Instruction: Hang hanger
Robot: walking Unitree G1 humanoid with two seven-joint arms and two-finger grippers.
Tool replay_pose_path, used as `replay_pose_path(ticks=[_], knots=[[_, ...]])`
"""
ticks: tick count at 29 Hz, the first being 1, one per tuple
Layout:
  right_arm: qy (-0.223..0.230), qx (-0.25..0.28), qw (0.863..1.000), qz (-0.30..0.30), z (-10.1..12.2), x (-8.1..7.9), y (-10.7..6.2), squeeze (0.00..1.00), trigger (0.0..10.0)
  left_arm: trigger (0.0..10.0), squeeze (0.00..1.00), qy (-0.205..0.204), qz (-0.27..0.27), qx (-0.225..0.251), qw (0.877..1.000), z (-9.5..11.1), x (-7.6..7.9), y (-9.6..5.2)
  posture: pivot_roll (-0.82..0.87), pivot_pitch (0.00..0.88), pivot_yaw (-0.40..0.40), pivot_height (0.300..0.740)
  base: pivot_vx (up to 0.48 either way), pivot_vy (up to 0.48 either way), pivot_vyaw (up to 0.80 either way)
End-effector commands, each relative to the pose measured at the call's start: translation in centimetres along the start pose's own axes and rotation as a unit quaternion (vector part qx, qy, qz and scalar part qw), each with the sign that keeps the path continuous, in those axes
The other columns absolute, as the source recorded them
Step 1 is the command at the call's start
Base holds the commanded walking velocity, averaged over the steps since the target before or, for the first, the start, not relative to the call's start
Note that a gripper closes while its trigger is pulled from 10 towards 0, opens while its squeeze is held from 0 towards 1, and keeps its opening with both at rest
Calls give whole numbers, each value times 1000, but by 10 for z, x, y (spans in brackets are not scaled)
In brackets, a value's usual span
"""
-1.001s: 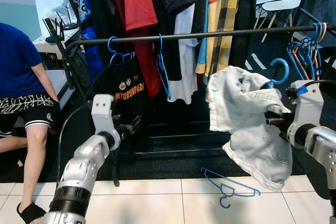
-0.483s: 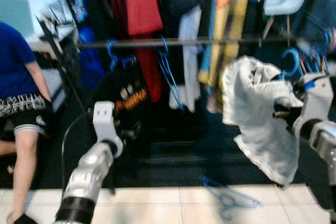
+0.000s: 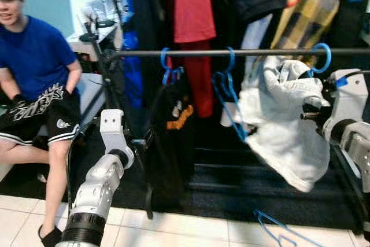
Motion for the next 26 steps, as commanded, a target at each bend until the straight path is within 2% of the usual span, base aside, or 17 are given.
replay_pose_path(ticks=[1,6,9,11,21,26], knots=[[3,8,1000,-10,7,5,-1,0,10000,10000,0,9,6,-8,1000,-2,-6,-3,-162,0,50,740,0,0,0],[2,-11,1000,-24,2,12,1,0,10000,10000,0,11,8,-12,1000,-4,-8,-4,-162,0,49,740,0,0,0],[2,-26,998,-52,-3,25,6,0,10000,10000,0,8,11,-17,1000,-7,-9,-5,-160,0,48,740,0,0,0],[2,-26,998,-52,-3,25,6,0,10000,10000,0,8,11,-17,1000,-7,-9,-5,-160,0,48,740,0,0,0],[-25,1,994,-102,14,53,26,0,10000,10000,0,8,16,-13,1000,-8,-14,-16,-122,0,42,740,0,0,0],[-31,1,994,-103,19,56,32,0,10000,10000,0,12,23,-14,1000,-8,-19,-22,-112,0,44,740,0,0,0]])
Point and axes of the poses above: a point about 5 cm out from each wrist's last joint towards the gripper, its own y axis pointing out of the wrist towards the gripper, its own z axis along the axis of the wrist's last joint, x = y × z, the point moved 3 cm from there along y, pointing out of the wrist towards the gripper, and after that the axes turned 8 degrees about -y, right-handed, at the moved point
